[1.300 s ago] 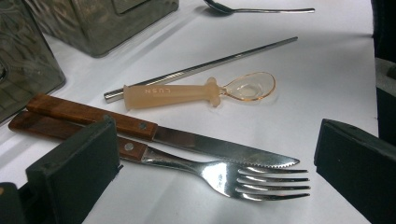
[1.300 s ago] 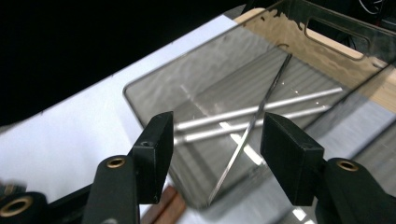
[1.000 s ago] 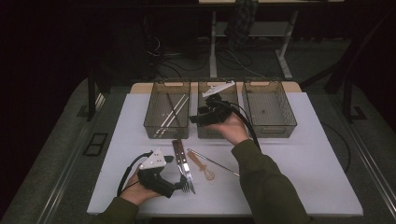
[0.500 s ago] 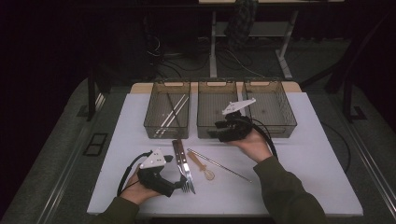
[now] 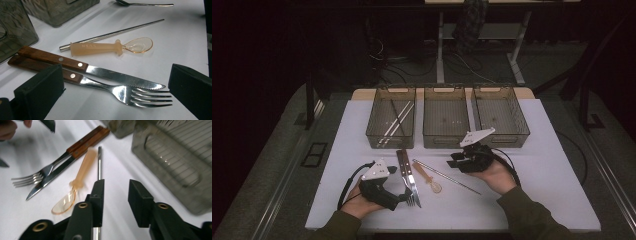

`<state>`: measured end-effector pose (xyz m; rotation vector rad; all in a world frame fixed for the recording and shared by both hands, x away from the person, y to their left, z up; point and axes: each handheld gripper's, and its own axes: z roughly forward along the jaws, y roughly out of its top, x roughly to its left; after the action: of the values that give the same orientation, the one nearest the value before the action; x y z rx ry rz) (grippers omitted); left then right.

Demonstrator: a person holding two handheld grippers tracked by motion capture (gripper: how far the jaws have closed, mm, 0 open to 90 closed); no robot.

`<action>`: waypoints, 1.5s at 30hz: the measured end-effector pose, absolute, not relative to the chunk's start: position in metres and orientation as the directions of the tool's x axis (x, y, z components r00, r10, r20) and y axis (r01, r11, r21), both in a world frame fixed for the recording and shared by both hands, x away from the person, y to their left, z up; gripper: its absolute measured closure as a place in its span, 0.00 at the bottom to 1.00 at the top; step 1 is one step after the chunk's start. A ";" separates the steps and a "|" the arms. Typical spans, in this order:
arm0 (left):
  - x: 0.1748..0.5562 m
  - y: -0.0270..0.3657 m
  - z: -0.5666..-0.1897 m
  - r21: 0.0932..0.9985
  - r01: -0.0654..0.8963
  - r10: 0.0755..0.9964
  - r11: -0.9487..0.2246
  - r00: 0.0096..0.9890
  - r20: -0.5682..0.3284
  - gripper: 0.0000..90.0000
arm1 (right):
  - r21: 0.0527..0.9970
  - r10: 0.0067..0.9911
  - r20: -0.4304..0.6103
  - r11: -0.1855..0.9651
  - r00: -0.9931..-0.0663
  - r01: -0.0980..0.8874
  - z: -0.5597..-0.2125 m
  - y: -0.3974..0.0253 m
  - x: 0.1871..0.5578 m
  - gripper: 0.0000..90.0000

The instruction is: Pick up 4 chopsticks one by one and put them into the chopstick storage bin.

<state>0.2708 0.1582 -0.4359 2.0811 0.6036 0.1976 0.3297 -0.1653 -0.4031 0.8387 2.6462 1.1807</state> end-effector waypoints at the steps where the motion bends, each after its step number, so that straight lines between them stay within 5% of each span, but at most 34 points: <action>1: 0.271 0.158 -0.436 0.826 0.340 0.491 -0.450 0.867 -0.090 0.00 | 0.720 0.531 0.105 0.542 -0.841 0.433 -0.407 -0.166 0.328 0.75; 22: 0.270 0.156 -0.437 0.820 0.325 0.472 -0.471 0.878 -0.077 0.00 | 0.628 0.478 0.112 0.645 -0.871 0.435 -0.442 -0.146 0.324 0.91; 45: 0.270 0.155 -0.437 0.816 0.321 0.470 -0.481 0.880 -0.069 0.00 | 0.630 0.487 0.033 0.668 -0.873 0.396 -0.443 -0.140 0.316 0.94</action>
<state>0.2695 0.1547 -0.4365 2.1134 0.5695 0.2026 0.3158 -0.1404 -0.4428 0.7300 2.7418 0.9862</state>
